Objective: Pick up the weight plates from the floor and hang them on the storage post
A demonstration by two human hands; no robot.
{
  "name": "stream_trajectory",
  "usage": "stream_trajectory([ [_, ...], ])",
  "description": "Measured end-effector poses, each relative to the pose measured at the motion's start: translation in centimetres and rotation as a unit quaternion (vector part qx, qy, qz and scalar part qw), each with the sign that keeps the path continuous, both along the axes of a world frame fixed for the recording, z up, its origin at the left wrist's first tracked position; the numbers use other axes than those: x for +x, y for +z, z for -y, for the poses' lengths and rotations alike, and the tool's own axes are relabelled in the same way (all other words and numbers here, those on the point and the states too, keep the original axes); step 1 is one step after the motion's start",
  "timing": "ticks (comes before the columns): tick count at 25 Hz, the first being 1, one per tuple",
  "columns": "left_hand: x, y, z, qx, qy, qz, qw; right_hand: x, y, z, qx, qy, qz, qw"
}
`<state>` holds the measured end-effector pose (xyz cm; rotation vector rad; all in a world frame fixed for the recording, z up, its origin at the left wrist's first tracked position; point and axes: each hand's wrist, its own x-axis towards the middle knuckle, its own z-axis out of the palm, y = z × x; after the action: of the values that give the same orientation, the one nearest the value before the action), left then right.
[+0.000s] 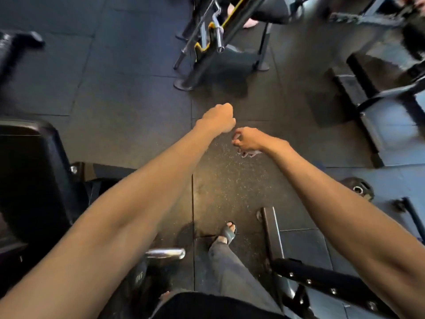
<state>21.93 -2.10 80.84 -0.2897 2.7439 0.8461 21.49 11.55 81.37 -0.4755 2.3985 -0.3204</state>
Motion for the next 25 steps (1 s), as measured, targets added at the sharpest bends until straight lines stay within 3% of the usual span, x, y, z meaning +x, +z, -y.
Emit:
stream_trajectory([
  [4,-7.9,-5.8,-4.3,-0.071,-0.055,0.112,0.99,-8.2,-5.5,-4.4,0.039,0.043,-0.002,0.998],
  [14,-29.8,-13.0,-20.6,-0.108,-0.251,0.179,0.945,-26.1,-14.3,-20.8,0.008,-0.141,0.073,0.987],
  [19,-41.1,-15.6,-31.1,-0.136,-0.389,0.224,0.883,-34.2,-15.3,-30.9,0.003,-0.303,0.075,0.95],
  [25,-54.2,-15.8,-43.8,-0.145,-0.539,0.216,0.801,-41.9,-15.0,-41.4,-0.024,-0.463,0.066,0.883],
])
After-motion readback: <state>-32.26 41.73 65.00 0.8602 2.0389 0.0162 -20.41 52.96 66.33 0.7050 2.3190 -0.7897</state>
